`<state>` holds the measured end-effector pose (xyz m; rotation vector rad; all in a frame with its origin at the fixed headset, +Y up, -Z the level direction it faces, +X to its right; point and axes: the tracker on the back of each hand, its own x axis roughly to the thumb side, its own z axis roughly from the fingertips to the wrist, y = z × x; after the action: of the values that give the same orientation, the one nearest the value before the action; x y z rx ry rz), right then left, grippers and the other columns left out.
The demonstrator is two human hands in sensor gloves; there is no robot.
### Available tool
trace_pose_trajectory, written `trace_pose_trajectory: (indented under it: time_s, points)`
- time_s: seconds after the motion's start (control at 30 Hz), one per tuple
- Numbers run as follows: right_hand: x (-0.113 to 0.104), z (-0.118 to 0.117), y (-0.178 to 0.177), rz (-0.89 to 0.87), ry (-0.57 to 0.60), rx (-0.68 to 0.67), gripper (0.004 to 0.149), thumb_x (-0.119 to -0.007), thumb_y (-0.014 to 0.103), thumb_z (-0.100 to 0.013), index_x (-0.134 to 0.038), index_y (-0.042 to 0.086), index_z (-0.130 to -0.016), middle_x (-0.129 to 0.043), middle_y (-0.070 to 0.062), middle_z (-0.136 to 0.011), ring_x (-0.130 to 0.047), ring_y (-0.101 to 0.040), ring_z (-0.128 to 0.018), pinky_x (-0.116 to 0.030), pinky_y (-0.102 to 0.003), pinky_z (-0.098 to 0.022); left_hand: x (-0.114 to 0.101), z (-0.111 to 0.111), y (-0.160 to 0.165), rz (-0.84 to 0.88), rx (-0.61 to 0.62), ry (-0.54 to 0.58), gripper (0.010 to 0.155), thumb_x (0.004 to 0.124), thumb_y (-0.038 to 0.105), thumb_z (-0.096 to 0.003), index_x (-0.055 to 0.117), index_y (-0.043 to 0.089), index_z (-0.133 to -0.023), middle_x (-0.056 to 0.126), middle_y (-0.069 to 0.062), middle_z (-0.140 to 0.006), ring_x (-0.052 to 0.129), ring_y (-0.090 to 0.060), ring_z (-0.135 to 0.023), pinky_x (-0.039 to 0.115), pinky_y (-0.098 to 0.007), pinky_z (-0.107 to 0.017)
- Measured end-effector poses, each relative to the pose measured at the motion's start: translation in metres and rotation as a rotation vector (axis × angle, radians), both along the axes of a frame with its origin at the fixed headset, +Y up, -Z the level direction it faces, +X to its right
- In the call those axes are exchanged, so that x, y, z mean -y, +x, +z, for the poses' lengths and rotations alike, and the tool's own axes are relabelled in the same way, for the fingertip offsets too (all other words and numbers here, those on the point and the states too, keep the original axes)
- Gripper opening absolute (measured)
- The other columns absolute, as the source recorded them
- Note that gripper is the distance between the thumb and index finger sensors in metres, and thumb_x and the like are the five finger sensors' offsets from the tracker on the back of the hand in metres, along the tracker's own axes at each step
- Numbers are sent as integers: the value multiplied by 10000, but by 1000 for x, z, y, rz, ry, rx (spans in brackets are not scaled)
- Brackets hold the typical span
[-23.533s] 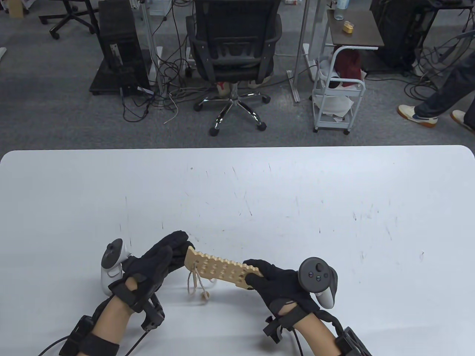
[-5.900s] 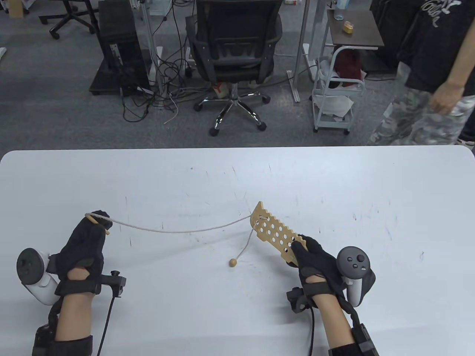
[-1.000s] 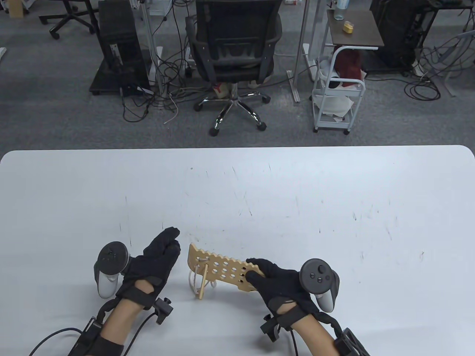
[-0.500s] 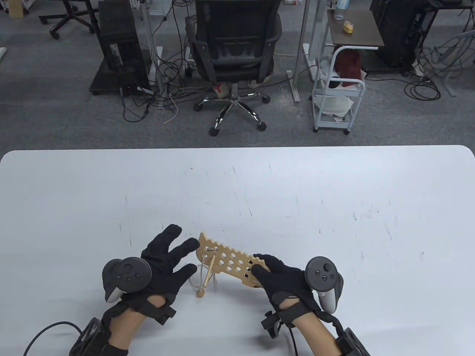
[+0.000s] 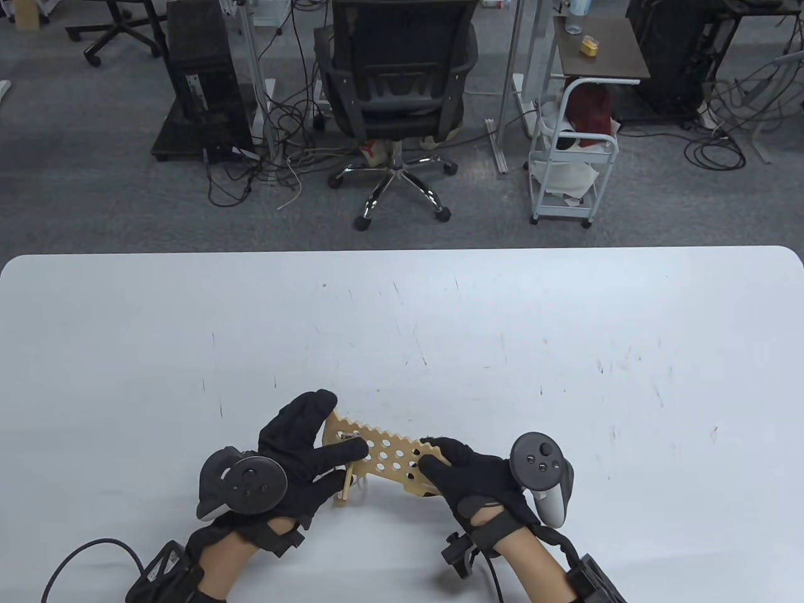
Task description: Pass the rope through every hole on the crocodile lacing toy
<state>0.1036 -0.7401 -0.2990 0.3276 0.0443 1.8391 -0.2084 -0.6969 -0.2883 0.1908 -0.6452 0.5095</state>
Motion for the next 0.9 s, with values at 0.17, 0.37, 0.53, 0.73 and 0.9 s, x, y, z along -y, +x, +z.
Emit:
trace_pose_trajectory:
  time_s: [0.17, 0.37, 0.53, 0.73, 0.9]
  points:
    - [1, 0, -2, 29, 1, -14, 459, -832, 430, -437, -833, 176, -820, -1054, -44, -613, -1098, -230, -457, -842, -461, -434, 2, -1, -1, 38, -1, -9, 443, 914, 444, -400, 865, 552, -827, 302, 108, -1188, 282, -300, -1117, 312, -553, -819]
    - [2, -1, -1, 49, 3, 10, 459, -830, 430, -438, -830, 179, -822, -1048, -42, -622, -1097, -231, -463, -841, -462, -437, 2, -5, -9, 121, -24, -49, 445, 886, 441, -406, 857, 529, -841, 368, 47, -1184, 328, -310, -1108, 334, -559, -812]
    - [2, -2, 3, 40, -4, 39, 458, -830, 429, -439, -829, 180, -823, -1048, -42, -624, -1095, -232, -467, -839, -460, -441, 2, -10, -18, 117, -70, -37, 444, 876, 436, -409, 855, 524, -844, 400, 27, -1179, 358, -316, -1101, 345, -563, -808]
    - [1, -2, 5, 39, 0, 61, 457, -830, 428, -440, -826, 183, -825, -1047, -46, -627, -1092, -236, -473, -835, -467, -442, 0, -13, -31, 124, -123, -19, 447, 871, 432, -409, 851, 518, -847, 433, 17, -1172, 382, -320, -1096, 352, -567, -805]
    - [3, -4, 11, 33, -4, 88, 456, -832, 423, -439, -827, 181, -826, -1045, -52, -630, -1089, -244, -477, -831, -473, -444, -3, -16, -43, 136, -170, -3, 447, 864, 430, -412, 846, 517, -850, 462, 10, -1165, 400, -320, -1094, 356, -568, -805]
